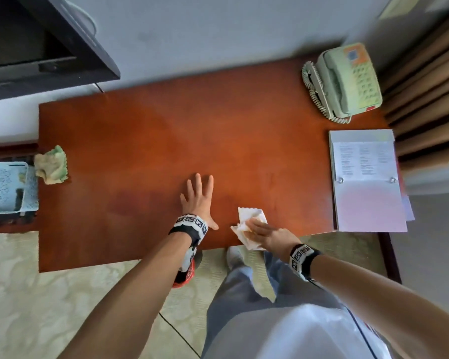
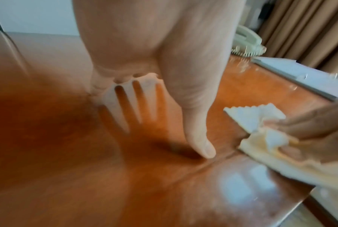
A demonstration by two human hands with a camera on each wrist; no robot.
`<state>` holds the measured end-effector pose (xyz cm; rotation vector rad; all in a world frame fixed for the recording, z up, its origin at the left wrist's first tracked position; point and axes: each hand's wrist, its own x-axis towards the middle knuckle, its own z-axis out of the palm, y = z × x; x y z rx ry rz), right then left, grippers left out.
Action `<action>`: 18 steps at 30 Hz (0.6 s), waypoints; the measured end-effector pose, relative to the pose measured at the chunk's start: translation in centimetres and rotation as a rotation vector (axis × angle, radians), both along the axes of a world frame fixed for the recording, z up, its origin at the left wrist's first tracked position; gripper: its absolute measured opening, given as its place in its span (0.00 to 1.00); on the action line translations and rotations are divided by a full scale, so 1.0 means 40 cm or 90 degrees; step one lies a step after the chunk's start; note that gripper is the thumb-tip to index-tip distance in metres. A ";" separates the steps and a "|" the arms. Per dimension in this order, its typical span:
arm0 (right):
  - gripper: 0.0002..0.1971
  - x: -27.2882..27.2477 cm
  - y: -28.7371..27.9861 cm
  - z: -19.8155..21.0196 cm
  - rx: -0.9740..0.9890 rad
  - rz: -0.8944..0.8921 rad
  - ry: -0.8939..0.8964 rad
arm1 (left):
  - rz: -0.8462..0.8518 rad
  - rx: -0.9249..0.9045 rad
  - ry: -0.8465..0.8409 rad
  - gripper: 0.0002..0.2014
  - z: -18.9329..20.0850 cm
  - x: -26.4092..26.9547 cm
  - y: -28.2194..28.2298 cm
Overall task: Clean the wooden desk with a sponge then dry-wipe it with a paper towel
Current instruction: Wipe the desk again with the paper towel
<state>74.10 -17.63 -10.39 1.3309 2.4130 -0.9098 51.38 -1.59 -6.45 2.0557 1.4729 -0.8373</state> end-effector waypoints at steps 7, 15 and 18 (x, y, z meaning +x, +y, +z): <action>0.35 0.130 0.151 -0.027 0.037 -0.111 -0.037 | -0.008 -0.032 -0.028 0.82 -0.018 0.124 0.030; 0.32 0.266 0.661 0.015 0.116 -0.285 -0.129 | -0.018 -0.029 -0.012 0.83 -0.045 0.131 0.035; 0.33 0.292 0.771 0.007 0.102 -0.306 -0.143 | -0.016 -0.029 -0.012 0.83 -0.046 0.127 0.034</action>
